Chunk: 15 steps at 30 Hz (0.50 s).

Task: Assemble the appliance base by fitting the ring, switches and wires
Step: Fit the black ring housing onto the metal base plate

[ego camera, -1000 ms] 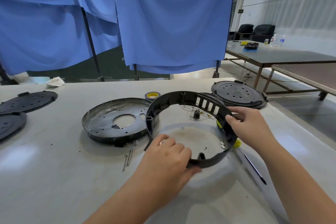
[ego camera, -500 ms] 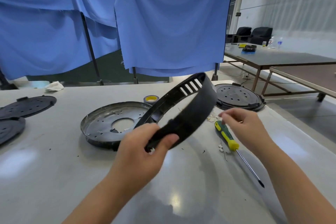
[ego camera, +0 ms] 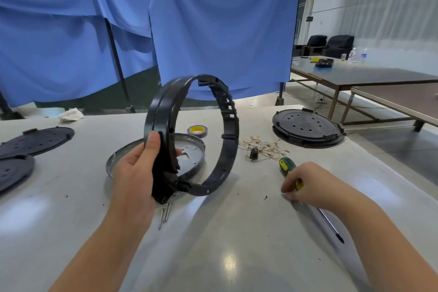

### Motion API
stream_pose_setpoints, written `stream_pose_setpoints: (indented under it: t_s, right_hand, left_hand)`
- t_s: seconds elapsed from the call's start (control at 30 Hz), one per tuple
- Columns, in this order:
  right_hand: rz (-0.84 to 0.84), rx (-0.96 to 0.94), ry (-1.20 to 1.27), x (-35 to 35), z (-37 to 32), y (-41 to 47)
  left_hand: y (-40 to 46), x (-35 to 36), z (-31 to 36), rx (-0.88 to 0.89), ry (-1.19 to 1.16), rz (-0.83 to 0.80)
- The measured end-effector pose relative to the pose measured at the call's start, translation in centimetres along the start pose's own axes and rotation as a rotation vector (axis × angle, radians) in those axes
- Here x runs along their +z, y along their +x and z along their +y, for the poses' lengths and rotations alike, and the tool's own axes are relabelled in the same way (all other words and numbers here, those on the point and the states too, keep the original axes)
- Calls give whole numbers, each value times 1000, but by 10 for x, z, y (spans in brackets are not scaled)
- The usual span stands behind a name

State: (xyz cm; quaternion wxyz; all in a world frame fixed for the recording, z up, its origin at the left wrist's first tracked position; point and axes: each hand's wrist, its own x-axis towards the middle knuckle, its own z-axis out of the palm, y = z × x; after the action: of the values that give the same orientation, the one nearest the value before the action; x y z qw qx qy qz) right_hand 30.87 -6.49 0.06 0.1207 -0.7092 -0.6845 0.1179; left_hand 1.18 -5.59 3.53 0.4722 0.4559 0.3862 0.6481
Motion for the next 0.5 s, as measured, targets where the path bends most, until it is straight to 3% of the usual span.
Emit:
stream_pose_setpoints:
  t_s: [0.33, 0.5]
  right_hand:
    - [27, 17, -165, 9, 0, 5]
    - [16, 42, -179, 16, -1, 9]
  left_hand:
    - [12, -2, -11, -405, -294, -42]
    - [20, -8, -18, -511, -324, -37]
